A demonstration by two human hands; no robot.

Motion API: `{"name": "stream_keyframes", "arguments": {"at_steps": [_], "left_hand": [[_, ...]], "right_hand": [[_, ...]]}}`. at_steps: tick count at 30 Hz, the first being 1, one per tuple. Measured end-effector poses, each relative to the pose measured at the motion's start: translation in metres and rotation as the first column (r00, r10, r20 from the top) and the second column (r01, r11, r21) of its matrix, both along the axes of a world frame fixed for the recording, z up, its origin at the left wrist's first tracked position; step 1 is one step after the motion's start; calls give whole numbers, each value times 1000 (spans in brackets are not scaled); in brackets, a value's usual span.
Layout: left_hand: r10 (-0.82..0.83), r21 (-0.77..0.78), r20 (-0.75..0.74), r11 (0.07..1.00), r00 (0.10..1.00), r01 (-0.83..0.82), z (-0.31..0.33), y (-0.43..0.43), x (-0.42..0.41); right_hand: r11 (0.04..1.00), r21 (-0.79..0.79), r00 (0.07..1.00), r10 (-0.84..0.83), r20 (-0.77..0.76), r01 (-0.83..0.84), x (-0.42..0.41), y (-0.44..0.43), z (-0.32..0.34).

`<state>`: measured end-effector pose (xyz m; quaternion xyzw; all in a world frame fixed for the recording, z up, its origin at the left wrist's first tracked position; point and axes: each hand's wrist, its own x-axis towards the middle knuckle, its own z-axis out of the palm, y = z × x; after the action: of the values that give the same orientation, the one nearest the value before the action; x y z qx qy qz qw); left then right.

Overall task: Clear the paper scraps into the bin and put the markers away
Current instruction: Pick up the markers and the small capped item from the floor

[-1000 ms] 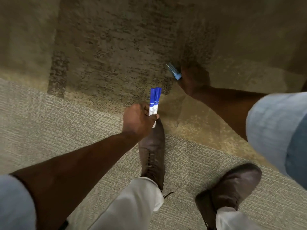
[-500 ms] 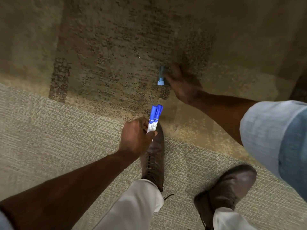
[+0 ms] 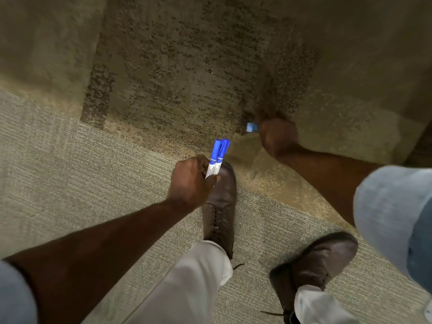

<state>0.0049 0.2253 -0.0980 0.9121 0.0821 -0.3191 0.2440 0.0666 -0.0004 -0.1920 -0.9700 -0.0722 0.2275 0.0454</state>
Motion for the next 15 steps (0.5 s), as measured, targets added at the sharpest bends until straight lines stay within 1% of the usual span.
{"name": "stream_keyframes", "arguments": {"at_steps": [2, 4, 6, 10, 12, 15], "left_hand": [[-16, 14, 18, 1000, 1000, 16, 13, -3, 3], [-26, 23, 30, 999, 999, 25, 27, -10, 6], [-29, 23, 40, 999, 999, 28, 41, -20, 6], [-30, -14, 46, 999, 998, 30, 74, -47, 1], [-53, -18, 68, 998, 996, 55, 91, -63, -4], [-46, -55, 59, 997, 997, 49, 121, -88, -13]], "right_hand": [[994, 57, 995, -99, 1, 98, -25, -12, 18], [988, 37, 989, -149, -8, 149, -48, -22, 40], [976, 35, 977, -214, 16, 213, -70, -30, 65], [884, 192, 892, -446, 70, 427, -108, -46, 116], [842, 237, 854, -514, 80, 485, -124, -55, 140], [799, 274, 812, -576, 93, 536, -144, -71, 174]]}}
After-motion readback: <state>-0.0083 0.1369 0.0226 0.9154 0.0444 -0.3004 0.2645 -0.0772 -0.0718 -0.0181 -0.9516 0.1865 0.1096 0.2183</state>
